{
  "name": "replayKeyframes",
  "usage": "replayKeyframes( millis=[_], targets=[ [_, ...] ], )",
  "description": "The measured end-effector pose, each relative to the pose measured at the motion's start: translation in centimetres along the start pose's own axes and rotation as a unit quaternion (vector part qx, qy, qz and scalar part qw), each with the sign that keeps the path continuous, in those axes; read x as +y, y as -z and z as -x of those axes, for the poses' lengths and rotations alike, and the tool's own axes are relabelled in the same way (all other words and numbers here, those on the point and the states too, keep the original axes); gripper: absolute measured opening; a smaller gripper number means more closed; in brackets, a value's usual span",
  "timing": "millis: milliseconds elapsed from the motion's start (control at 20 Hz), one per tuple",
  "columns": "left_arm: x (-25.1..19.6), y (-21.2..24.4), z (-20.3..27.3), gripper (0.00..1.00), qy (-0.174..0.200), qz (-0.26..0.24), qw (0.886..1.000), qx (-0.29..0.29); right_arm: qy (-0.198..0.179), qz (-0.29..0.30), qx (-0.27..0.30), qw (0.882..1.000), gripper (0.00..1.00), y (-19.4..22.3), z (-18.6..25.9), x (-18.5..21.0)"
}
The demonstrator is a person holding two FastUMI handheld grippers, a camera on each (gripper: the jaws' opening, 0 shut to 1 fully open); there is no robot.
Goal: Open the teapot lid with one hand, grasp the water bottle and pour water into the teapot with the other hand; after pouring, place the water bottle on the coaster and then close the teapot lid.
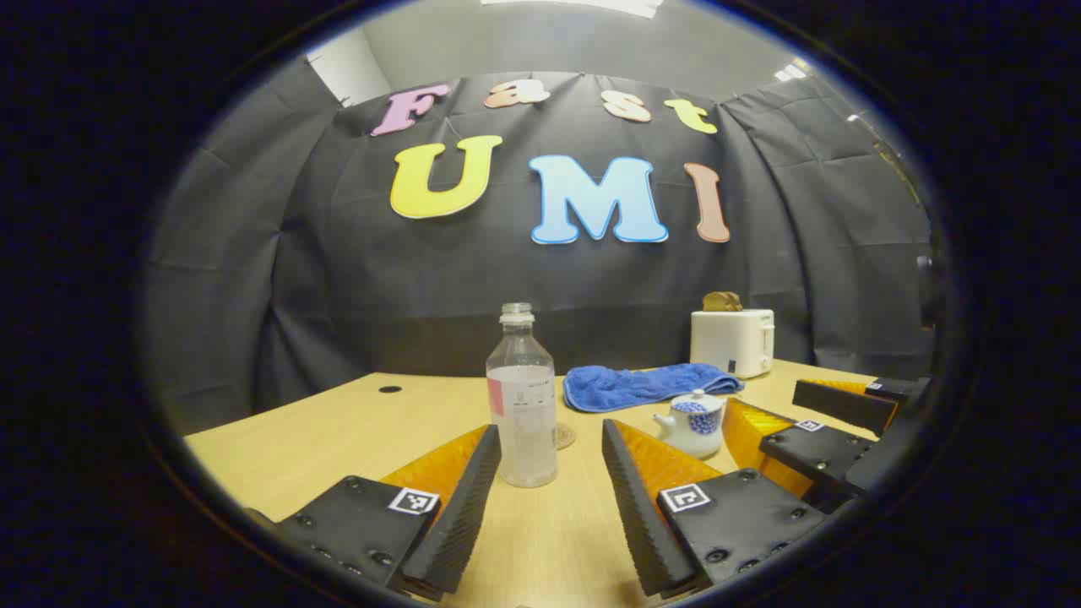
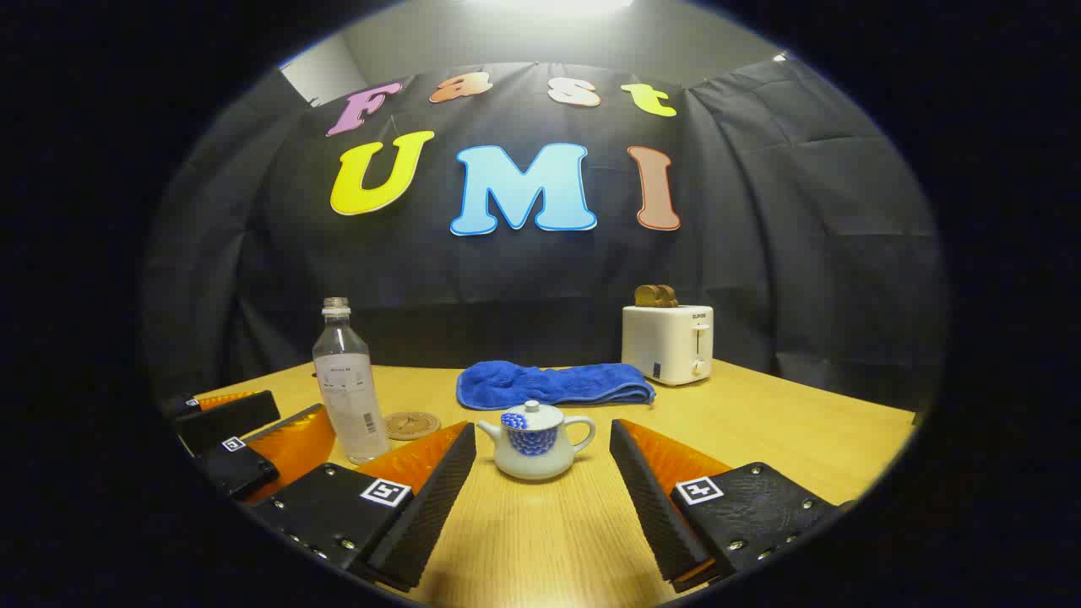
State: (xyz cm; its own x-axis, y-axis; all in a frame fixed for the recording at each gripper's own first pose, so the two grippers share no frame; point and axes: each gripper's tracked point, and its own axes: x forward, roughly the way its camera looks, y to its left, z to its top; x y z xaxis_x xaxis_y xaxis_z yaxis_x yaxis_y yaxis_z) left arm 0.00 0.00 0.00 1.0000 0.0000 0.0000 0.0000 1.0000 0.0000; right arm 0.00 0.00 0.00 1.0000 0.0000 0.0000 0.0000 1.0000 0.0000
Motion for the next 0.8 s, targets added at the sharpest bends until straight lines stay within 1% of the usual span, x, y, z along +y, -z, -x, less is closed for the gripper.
replayKeyframes(
  millis=[50,100,150,250,350,450,550,700,800],
  targets=[
    [0.2,-0.3,0.0,0.88,-0.001,0.015,1.0,0.002,-0.003,-0.011,-0.008,1.0,0.98,-0.8,0.2,0.0],
    [0.5,-1.0,-0.2,0.91,-0.002,0.031,1.0,0.003,-0.001,-0.01,-0.017,1.0,0.98,-1.8,0.3,-0.1],
    [0.6,-1.8,-0.2,0.94,-0.001,0.044,0.999,0.004,0.004,-0.001,-0.021,1.0,0.98,-2.5,0.3,-0.4],
    [1.5,-3.6,-0.4,1.0,-0.01,0.051,0.999,0.002,-0.007,0.017,-0.015,1.0,0.98,-4.1,0.1,0.1],
    [2.4,-5.7,-0.1,1.0,-0.018,0.054,0.998,-0.005,-0.015,0.04,-0.003,0.999,0.99,-5.3,-0.3,0.4],
    [2.5,-6.7,-0.1,1.0,-0.022,0.045,0.999,-0.007,-0.018,0.056,0.003,0.998,0.99,-6.1,-0.6,0.3],
    [2.5,-6.4,0.0,1.0,-0.024,0.032,0.999,-0.003,-0.022,0.053,0.004,0.998,0.99,-6.2,-0.6,0.4],
    [1.6,-5.3,-0.1,1.0,-0.011,0.041,0.999,0.011,-0.021,0.051,0.015,0.998,0.99,-5.6,-1.0,0.4],
    [1.6,-5.3,-0.1,1.0,-0.011,0.038,0.999,0.01,-0.02,0.051,0.016,0.998,0.99,-5.5,-1.0,0.2]
  ],
)
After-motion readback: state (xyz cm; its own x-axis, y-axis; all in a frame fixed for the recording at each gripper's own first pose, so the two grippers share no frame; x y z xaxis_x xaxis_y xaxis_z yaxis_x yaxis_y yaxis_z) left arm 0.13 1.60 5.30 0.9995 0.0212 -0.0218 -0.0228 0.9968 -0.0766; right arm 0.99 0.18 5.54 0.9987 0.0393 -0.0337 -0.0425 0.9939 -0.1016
